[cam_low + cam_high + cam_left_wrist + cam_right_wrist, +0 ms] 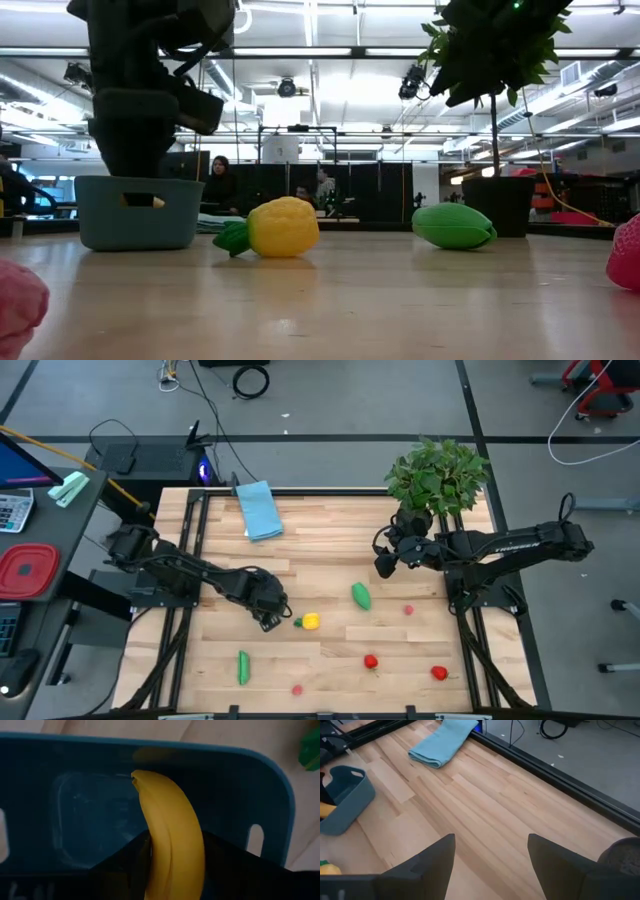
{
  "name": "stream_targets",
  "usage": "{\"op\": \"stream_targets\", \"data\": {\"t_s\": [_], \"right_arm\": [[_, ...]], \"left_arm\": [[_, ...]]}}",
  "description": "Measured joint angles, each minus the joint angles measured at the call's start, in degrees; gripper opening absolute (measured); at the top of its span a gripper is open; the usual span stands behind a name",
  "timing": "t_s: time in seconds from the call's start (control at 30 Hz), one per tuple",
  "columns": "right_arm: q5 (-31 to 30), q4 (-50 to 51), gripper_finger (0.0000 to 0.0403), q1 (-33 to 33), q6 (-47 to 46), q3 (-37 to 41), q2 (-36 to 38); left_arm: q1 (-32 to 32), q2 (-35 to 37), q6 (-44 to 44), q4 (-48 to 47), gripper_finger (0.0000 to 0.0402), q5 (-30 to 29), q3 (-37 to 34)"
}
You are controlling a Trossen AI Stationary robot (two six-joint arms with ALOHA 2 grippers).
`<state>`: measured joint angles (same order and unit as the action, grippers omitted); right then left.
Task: Pick and placing Produce into tupperware
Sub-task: Put the banana into the blue bin, then put the corn into the blue bin
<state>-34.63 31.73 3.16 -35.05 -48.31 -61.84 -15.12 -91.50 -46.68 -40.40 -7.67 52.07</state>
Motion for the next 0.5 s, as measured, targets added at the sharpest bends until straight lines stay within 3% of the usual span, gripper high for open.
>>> {"op": "stream_targets", "data": {"t_s": [0.3,0.5], "right_arm": [[0.0,0.0,0.0260,0.0,0.0,0.0,0.0],[0.0,0.0,0.0260,0.0,0.0,0.0,0.0]], "left_arm": [[2.2,0.6,0.0,0.3,0.0225,2.7,0.0],[5.2,4.7,-0.6,-1.6,0.0221,5.6,0.0]]}}
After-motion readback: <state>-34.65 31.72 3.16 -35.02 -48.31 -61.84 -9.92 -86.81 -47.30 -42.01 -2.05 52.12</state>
